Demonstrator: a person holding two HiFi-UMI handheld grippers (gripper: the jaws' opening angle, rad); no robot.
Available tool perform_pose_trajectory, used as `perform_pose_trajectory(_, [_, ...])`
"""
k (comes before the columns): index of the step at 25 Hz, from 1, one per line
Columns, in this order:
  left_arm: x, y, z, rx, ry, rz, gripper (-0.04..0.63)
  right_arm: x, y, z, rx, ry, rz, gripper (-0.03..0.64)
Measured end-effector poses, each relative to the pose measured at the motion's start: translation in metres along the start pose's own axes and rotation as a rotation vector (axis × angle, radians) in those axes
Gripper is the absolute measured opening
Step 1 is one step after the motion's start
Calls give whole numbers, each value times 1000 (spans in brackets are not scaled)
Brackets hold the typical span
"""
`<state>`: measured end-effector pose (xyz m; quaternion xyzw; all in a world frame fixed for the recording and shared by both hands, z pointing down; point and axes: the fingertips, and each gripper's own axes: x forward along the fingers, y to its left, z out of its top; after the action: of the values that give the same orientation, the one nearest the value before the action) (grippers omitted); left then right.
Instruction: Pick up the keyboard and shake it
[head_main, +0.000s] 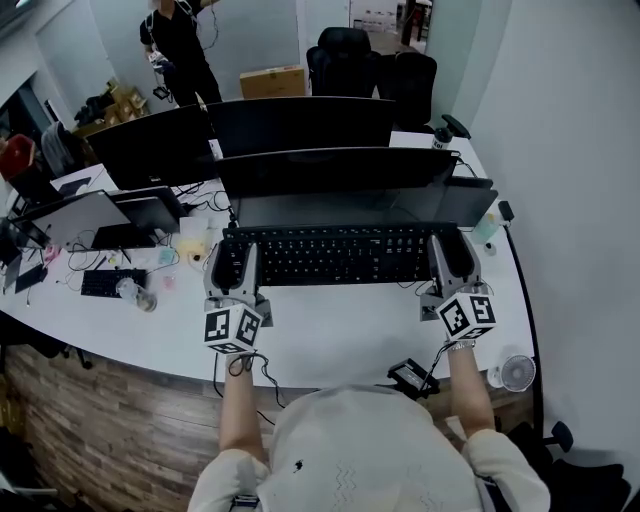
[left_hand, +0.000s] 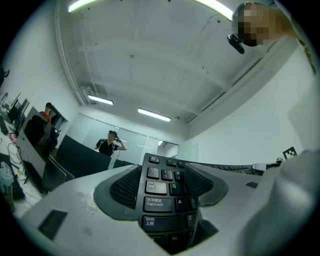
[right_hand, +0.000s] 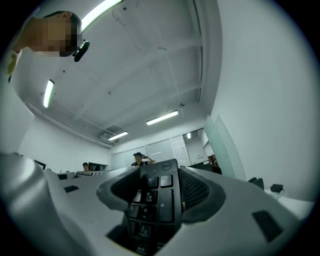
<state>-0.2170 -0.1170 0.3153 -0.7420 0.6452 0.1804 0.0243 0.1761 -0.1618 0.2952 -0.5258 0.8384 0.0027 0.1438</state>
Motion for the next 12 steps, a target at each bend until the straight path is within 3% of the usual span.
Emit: perform_pose_trajectory(12, [15,-17,10,111,36,1,275,5,-24,-24,87,-15,-23,235])
